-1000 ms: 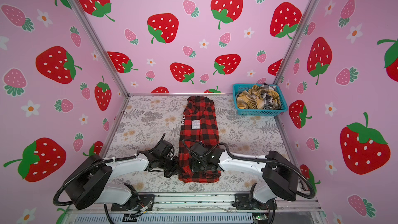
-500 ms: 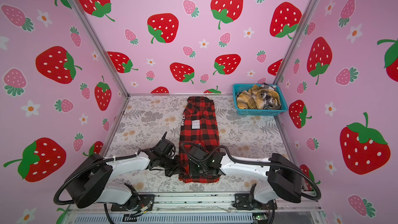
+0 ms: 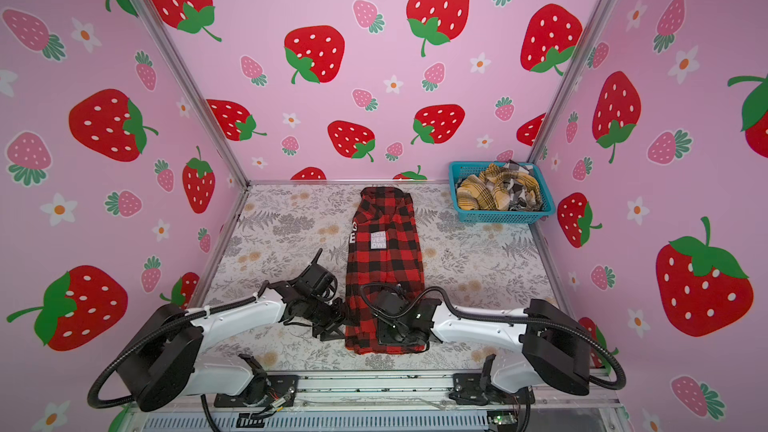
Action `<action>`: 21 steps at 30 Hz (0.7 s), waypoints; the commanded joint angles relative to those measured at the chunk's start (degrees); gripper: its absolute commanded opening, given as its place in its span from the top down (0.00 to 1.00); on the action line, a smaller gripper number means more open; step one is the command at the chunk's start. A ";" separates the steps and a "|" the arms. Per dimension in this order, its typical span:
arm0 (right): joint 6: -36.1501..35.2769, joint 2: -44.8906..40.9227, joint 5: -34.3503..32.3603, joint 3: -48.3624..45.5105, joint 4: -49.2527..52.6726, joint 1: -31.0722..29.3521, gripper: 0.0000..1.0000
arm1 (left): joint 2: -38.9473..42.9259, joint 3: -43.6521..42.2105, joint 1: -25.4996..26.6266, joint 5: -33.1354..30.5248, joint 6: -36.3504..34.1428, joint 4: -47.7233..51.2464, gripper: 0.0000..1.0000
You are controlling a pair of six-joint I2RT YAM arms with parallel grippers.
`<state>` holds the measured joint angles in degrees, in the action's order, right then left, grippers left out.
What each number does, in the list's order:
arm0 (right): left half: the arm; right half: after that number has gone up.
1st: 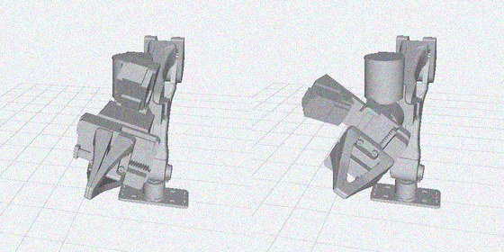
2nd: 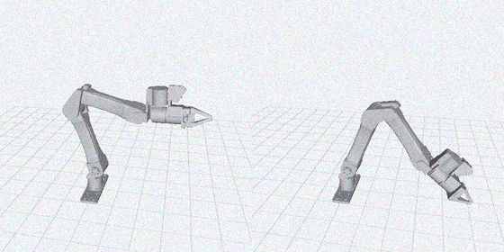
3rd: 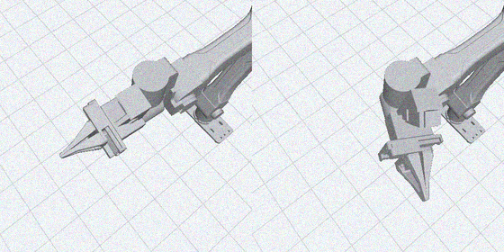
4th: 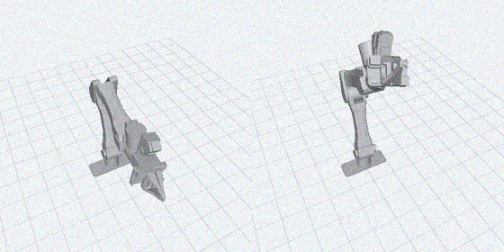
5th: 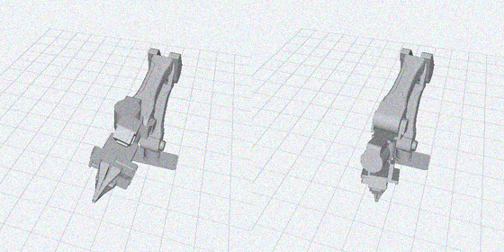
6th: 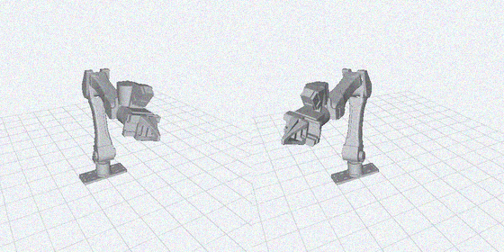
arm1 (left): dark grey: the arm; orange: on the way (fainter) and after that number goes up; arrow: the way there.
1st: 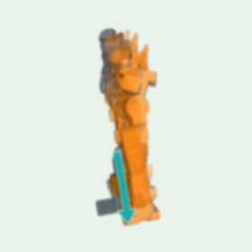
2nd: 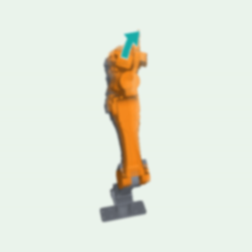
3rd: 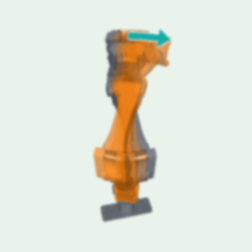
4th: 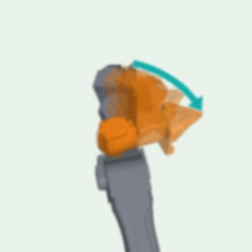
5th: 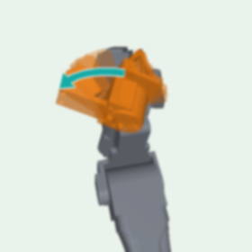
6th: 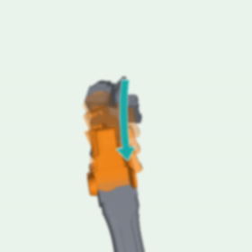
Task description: Fold and stack the long sleeve shirts
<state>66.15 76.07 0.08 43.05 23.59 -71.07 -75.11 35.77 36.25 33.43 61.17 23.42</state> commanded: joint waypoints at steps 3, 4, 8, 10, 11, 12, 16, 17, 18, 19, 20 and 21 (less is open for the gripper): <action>-6.41 -9.68 -4.13 0.63 9.87 8.67 0.39 | 3.07 1.18 -4.78 0.22 -5.63 7.19 0.21; -8.07 -11.20 -2.53 -0.87 9.41 11.10 0.35 | 2.43 0.51 -5.43 1.25 -6.05 6.25 0.21; -11.57 -16.08 3.86 -7.18 6.54 19.62 0.29 | -1.67 0.84 -5.58 1.91 -8.49 6.54 0.19; -11.90 -17.61 7.88 -11.41 3.62 22.21 0.29 | -2.93 0.13 -5.59 2.18 -8.19 5.24 0.19; -11.80 -17.79 8.78 -12.99 2.91 22.70 0.29 | -3.57 -0.12 -5.58 2.56 -8.23 4.49 0.19; -11.58 -17.95 9.36 -14.56 2.12 22.86 0.30 | -4.25 -0.15 -5.59 2.77 -8.32 4.25 0.20; -8.88 -19.24 12.16 -20.30 -1.76 22.88 0.36 | -6.80 -0.68 -5.50 3.17 -8.24 2.70 0.22; -8.17 -19.67 13.00 -21.47 -3.59 22.86 0.37 | -7.50 -0.70 -5.36 3.30 -8.17 2.39 0.22; -7.39 -20.19 13.76 -22.63 -4.34 22.84 0.38 | -8.26 -0.59 -5.10 3.21 -8.07 2.21 0.22; -6.89 -20.47 14.18 -23.36 -5.93 22.84 0.39 | -8.98 -0.55 -4.82 3.41 -7.92 1.52 0.22; -6.48 -20.68 14.18 -23.61 -6.35 22.86 0.40 | -9.42 -0.68 -4.47 3.69 -7.54 0.80 0.22; -6.26 -20.87 14.29 -23.65 -6.31 22.82 0.40 | -9.92 -0.71 -4.00 3.91 -7.15 -0.03 0.22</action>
<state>57.69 55.77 12.14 20.69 19.97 -48.47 -82.94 35.59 31.22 38.17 53.87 25.10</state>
